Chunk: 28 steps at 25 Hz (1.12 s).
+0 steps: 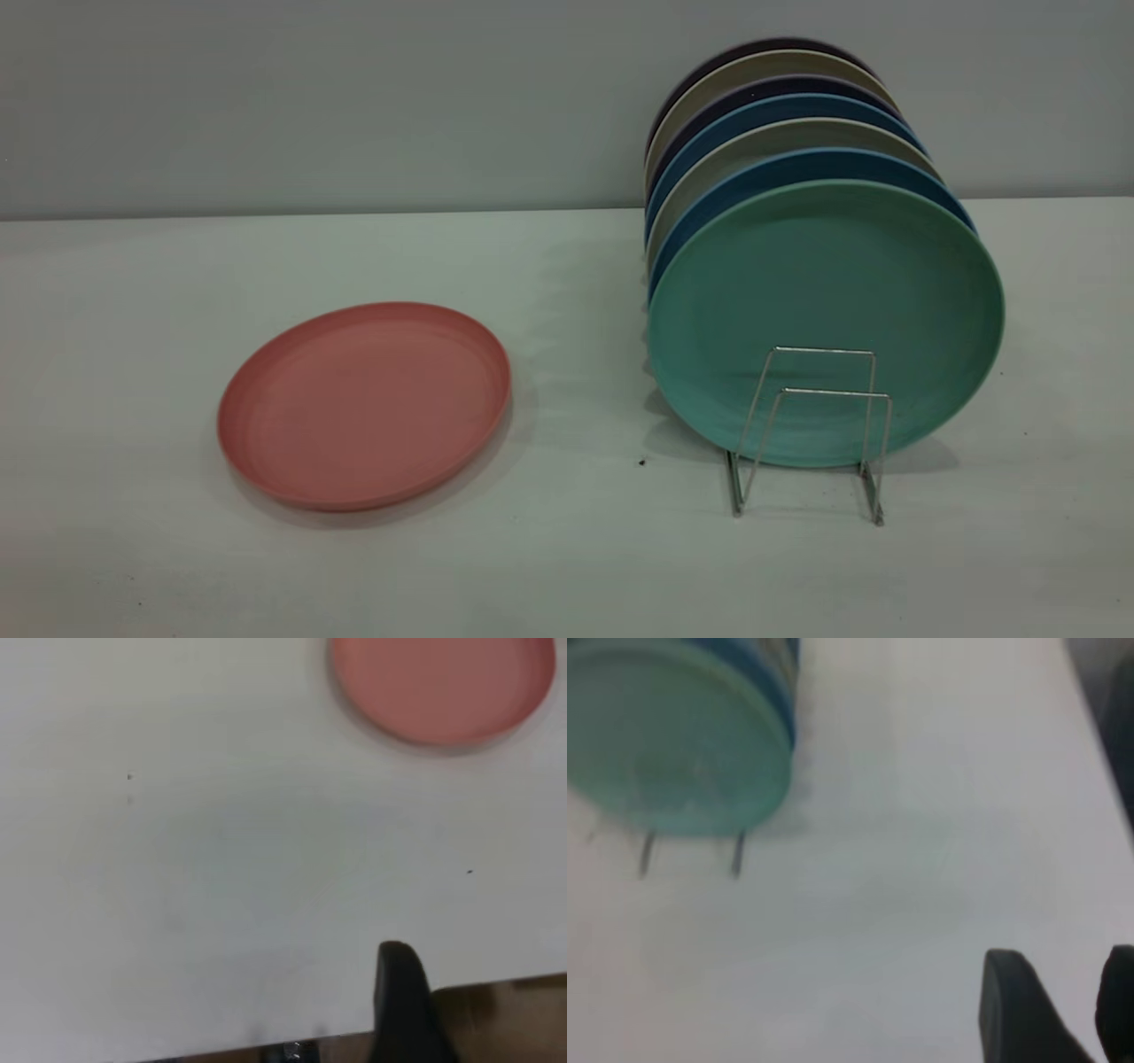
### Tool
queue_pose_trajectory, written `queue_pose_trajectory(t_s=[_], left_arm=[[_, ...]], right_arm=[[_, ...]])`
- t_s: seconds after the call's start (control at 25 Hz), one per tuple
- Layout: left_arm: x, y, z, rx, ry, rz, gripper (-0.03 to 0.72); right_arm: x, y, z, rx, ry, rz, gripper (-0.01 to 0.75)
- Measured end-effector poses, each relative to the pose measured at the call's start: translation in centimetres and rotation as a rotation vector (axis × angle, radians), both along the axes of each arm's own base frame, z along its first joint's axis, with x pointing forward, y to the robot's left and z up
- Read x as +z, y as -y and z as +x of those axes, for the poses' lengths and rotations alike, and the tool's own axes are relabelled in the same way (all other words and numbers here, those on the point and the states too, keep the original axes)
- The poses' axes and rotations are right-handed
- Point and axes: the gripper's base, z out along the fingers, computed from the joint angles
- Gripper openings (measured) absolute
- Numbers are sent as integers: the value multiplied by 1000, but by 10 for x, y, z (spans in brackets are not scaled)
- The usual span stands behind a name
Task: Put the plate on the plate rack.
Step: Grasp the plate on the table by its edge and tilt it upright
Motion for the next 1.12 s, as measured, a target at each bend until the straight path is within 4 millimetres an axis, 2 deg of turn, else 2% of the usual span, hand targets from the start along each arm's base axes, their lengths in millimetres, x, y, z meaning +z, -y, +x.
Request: queue_pose_trajectory(t_s=[0.16,0.32,0.48,0.64,0.76,0.88,1.12], left_arm=[[1,8,41,-34,-98,-50,468],[-7,17,93,-91,-188,-65,468],[-24,21,137,-113,-263,-61,468],[-46,22,171,-98,-305,-69,465],[-65,14,195,-73,-351,-112,442],[-85,-3,217,-63,-387,-197,410],[-122,-34,248,-51,-361,-390,383]], right_arm=[[12,2,27,-15,73,13,239],[13,3,64,-8,50,32,239],[-1,2,105,17,-60,38,239],[-20,1,135,23,-160,34,239],[-33,0,153,29,-200,48,239],[-46,-2,168,36,-235,77,239],[-76,-5,200,33,-325,160,239]])
